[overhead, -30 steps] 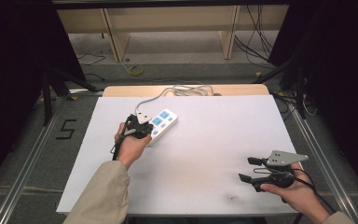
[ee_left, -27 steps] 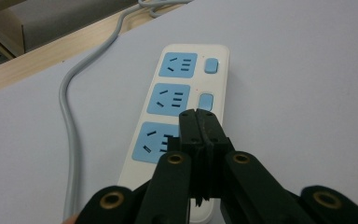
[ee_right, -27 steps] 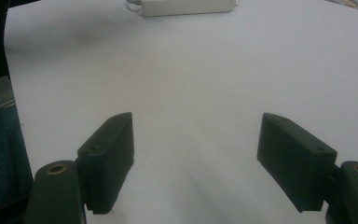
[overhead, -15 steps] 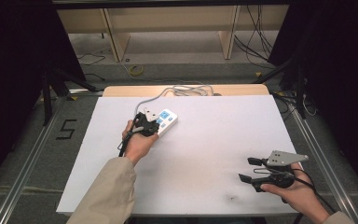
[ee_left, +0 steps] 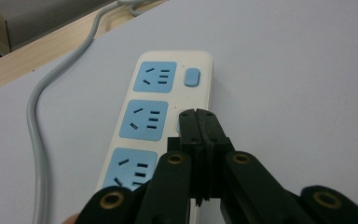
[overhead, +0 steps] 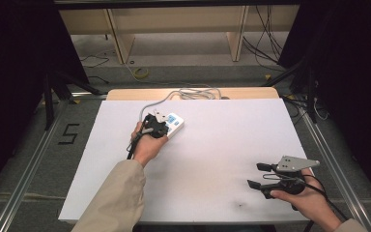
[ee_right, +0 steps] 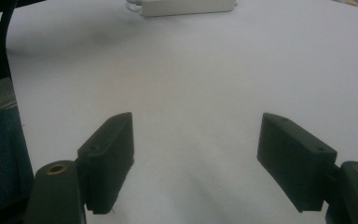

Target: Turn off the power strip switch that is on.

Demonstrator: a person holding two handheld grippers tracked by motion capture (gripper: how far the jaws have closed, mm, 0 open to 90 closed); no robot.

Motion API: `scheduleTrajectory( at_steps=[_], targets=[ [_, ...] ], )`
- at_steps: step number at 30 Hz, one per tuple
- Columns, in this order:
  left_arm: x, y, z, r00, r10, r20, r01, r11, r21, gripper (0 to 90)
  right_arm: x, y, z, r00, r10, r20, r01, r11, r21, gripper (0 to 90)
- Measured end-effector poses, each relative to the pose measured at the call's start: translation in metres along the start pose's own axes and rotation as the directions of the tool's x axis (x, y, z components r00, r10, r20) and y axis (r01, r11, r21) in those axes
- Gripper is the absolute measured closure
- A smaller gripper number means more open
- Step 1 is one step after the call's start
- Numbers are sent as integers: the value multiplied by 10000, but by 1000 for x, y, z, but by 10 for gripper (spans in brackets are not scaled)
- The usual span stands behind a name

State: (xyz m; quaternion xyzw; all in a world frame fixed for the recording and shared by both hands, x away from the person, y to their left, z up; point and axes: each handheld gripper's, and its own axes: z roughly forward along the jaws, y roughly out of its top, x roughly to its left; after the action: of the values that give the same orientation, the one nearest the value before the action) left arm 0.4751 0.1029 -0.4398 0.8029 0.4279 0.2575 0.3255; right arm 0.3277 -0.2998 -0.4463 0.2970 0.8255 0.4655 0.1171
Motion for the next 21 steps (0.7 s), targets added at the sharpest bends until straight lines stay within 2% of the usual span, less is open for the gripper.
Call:
scheduleTrajectory(
  at_steps=[6,21],
  targets=[
    [0,3,4,10000,-68,9,68,10000,54,899,0,0,0,10000,1,-4,-1,10000,20,276],
    [-2,12,13,9998,119,177,-123,9996,265,899,0,0,1,10000,19,-34,-19,10000,46,276]
  ],
)
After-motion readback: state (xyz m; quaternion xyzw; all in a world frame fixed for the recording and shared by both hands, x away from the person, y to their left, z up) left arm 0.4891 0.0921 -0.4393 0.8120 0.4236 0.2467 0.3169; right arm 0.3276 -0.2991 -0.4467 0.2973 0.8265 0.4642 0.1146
